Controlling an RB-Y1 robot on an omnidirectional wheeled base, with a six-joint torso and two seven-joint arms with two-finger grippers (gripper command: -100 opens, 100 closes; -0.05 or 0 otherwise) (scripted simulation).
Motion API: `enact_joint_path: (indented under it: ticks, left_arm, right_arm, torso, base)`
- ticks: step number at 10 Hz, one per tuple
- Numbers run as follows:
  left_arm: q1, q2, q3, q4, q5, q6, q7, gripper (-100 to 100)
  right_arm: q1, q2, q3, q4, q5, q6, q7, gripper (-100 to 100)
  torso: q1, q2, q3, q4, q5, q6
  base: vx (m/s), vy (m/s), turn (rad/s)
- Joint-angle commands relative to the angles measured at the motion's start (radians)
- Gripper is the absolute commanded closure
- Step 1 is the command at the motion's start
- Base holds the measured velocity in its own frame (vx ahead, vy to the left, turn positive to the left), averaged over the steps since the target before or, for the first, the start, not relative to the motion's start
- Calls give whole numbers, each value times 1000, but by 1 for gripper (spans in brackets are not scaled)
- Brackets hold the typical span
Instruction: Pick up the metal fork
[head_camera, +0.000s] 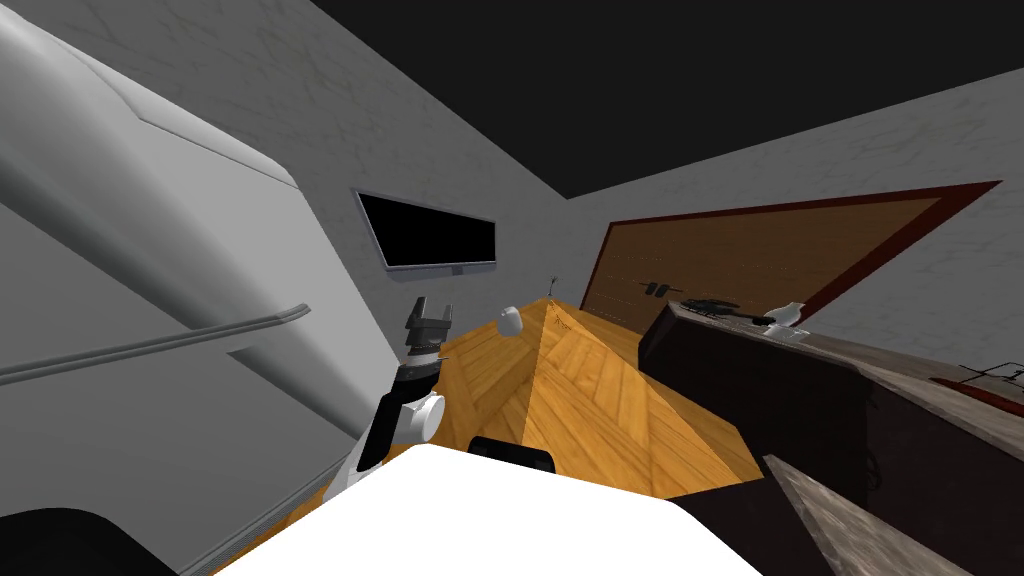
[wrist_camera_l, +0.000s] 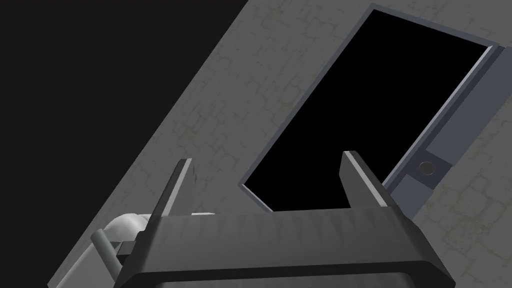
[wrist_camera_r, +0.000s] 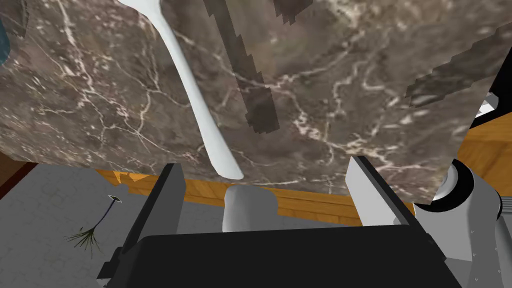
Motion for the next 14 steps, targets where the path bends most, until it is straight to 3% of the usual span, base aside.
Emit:
enact_joint_path:
  ticks: [1,4,5,6,7,10,11,12,14]
  left_arm:
    - [0,0,0,0,0,0,0,0]
    - [0,0,0,0,0,0,0,0]
    - [0,0,0,0,0,0,0,0]
    - [0,0,0,0,0,0,0,0]
    - [0,0,0,0,0,0,0,0]
    - [0,0,0,0,0,0,0,0]
    - [0,0,0,0,0,0,0,0]
    - [0,0,0,0,0,0,0,0]
    - [0,0,0,0,0,0,0,0]
  right_arm:
    - [11,-40,18,33,23,1,6,-100]
    - [33,-88,39,60,52,6,13,-100]
    - [24,-73,38,59,48,4,17,-100]
    - [24,-75,39,61,49,4,17,0]
    - [-7,-67,63,76,59,16,14,-100]
    - [-55,-56,100,99,73,35,10,-100]
    - [-46,-59,91,98,70,28,11,-100]
    - [-48,-58,93,99,70,29,11,100]
    - [-47,-59,93,99,71,28,12,100]
  torso:
    - [0,0,0,0,0,0]
    - [2,2,1,1,0,0]
    - [3,2,1,1,1,0]
    - [6,3,2,1,1,1]
    - [7,3,2,1,2,1]
    - [7,4,3,1,2,1]
    - [7,4,3,1,2,1]
    - [8,4,3,1,2,1]
    - [8,4,3,1,2,1]
  base:
    - [37,-105,107]
    - [25,-82,69]
    - [12,-26,16]
    - [2,-6,0]
    - [0,-8,49]
    - [-4,-10,51]
    - [-2,-5,8]
    - [0,0,0]
    - [0,0,0]
